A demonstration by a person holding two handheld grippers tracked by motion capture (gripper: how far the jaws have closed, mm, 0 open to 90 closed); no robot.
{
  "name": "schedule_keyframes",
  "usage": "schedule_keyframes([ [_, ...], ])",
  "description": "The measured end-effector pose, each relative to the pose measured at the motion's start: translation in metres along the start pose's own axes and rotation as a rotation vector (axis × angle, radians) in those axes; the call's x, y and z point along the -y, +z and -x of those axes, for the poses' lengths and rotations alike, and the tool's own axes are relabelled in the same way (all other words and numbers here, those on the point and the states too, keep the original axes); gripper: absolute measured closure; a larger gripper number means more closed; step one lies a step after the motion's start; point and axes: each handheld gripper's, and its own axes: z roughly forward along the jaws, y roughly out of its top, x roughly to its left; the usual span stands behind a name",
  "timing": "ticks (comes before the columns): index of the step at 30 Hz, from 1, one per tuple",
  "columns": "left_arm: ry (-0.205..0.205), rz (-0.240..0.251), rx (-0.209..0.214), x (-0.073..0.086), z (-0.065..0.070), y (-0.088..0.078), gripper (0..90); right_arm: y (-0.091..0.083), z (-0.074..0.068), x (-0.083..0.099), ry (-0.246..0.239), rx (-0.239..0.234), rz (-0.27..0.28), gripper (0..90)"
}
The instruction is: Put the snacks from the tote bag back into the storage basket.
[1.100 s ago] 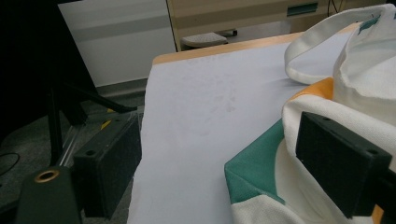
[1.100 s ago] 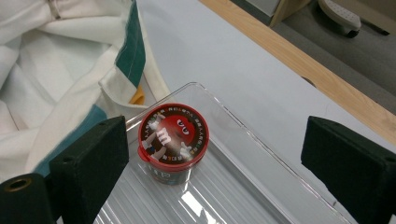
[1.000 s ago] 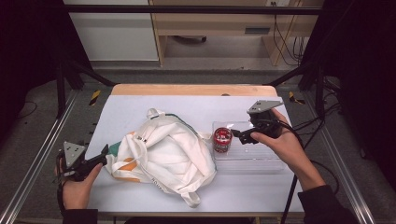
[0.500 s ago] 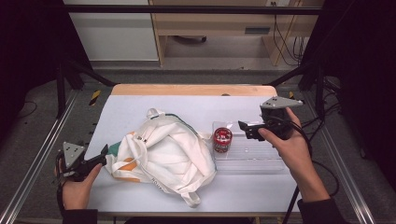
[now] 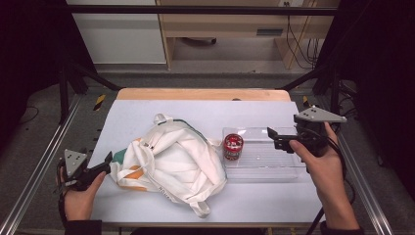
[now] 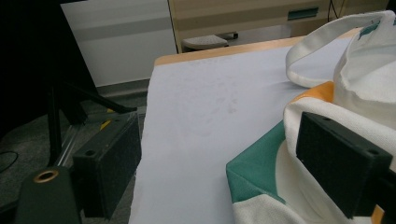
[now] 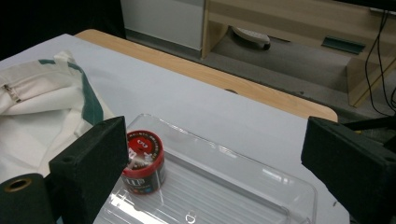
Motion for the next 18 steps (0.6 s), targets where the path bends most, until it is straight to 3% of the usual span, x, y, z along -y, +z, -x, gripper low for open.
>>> schedule_keyframes([
  [9, -0.005, 0.002, 0.0, 0.0, -0.001, -0.001, 14.1, -0.019, 0.017, 0.028, 0.059, 0.062, -0.006, 8.2],
  [18, -0.003, 0.001, 0.001, 0.0, 0.0, 0.0, 14.0, -0.02, 0.027, 0.056, 0.101, 0.098, -0.029, 8.2],
])
